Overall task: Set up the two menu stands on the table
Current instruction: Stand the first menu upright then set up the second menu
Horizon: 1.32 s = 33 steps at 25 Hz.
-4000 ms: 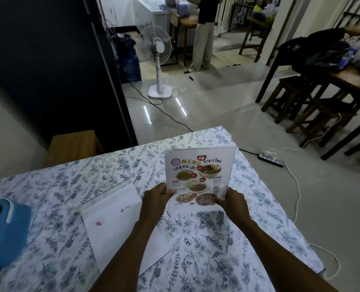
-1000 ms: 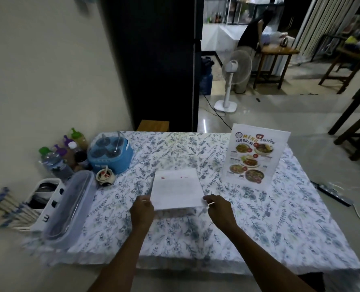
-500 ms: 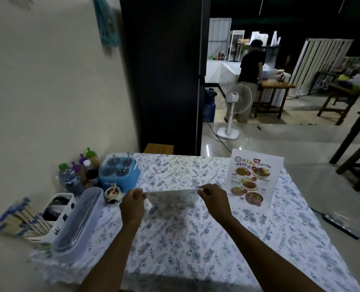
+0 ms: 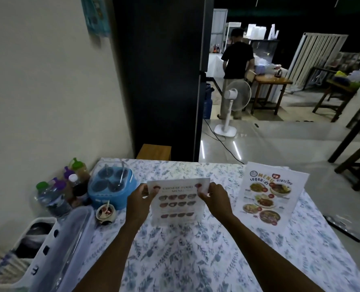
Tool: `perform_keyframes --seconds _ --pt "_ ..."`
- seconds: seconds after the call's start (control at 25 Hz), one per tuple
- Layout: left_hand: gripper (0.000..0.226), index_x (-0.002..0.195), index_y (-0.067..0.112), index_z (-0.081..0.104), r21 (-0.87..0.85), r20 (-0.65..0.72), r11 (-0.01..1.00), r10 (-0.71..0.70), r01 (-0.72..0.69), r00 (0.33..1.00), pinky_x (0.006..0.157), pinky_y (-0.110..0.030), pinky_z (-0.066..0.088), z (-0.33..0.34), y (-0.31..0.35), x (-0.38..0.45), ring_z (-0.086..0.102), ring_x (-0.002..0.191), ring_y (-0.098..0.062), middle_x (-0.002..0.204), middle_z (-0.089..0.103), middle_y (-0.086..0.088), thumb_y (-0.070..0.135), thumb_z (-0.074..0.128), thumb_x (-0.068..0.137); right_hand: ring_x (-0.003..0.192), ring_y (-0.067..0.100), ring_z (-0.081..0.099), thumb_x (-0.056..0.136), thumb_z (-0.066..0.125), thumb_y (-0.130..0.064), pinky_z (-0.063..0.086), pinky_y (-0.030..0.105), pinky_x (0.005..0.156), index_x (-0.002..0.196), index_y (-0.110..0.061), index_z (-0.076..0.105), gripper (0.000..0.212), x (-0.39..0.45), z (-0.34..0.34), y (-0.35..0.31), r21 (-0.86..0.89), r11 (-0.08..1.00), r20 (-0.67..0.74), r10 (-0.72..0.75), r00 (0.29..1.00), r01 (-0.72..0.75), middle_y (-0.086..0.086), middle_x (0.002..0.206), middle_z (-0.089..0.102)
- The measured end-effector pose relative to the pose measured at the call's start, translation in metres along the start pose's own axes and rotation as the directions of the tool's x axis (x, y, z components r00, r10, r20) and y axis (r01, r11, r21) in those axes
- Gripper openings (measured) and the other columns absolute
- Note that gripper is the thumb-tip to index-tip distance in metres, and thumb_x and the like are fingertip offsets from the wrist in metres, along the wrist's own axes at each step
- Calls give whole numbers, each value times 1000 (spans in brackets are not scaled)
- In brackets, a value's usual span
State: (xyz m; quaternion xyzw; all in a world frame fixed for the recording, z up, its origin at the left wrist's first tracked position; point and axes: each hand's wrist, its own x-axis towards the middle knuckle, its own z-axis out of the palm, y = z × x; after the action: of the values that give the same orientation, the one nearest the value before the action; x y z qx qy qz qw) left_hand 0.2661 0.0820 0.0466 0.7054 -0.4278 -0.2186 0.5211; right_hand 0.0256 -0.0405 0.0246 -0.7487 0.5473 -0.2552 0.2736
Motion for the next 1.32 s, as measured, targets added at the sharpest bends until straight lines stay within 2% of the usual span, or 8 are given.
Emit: perform_keyframes --seconds 0.16,0.36,0.56,0.68,0.88,1.08,1.24,1.32 --pt "11 86 25 68 -55 28 998 -12 14 1000 66 -22 56 7 -13 26 70 80 -2 84 76 7 35 75 84 83 16 60 84 68 -43 54 35 68 96 -20 62 27 -1 21 15 -76 995 57 70 996 -66 -3 90 60" --pt "15 93 19 70 -25 36 1000 -17 18 999 61 -10 50 14 -23 44 68 77 4 85 74 11 28 77 83 74 11 60 83 65 -50 53 35 62 90 -25 60 27 -1 51 36 -37 989 17 146 989 -145 -8 88 59" --pt "20 98 20 71 -1 49 999 -53 54 997 68 -20 56 22 -31 59 70 82 3 91 76 11 30 77 83 93 22 60 88 62 -32 46 33 68 104 -18 57 21 0 65 52 -201 970 87 159 984 -139 2 101 60" --pt "18 97 21 70 26 81 997 -70 68 994 71 -28 60 25 -31 65 72 81 1 91 76 9 30 77 83 99 24 62 90 52 -38 51 36 74 106 -18 58 26 -20 88 77 -269 945 203 246 948 -187 5 103 63" --pt "24 100 17 68 82 77 994 -76 70 994 67 -27 61 29 -32 64 73 80 -3 95 77 6 34 73 85 87 22 60 93 40 -32 42 31 64 95 -15 59 26 -31 105 93 -294 933 217 276 936 -207 4 94 63" --pt "20 98 16 68 131 24 987 -96 92 995 60 -16 57 32 -33 56 71 78 5 94 76 6 30 74 85 94 23 61 92 43 -33 42 31 66 95 -14 58 25 -17 107 97 -281 929 203 302 932 -240 1 90 56" --pt "25 102 15 64 153 22 979 -139 134 990 59 -14 54 35 -30 51 71 79 -2 98 74 5 25 76 84 96 23 61 91 50 -32 42 31 68 102 -14 56 22 -18 103 96 -245 933 217 317 923 -262 5 103 64" --pt "32 104 13 58 183 46 969 -176 164 983 60 -14 49 38 -28 45 67 83 -11 99 69 3 19 79 81 96 22 61 90 56 -33 45 32 70 105 -15 54 24 -22 92 100 -251 931 211 320 924 -265 4 105 65"
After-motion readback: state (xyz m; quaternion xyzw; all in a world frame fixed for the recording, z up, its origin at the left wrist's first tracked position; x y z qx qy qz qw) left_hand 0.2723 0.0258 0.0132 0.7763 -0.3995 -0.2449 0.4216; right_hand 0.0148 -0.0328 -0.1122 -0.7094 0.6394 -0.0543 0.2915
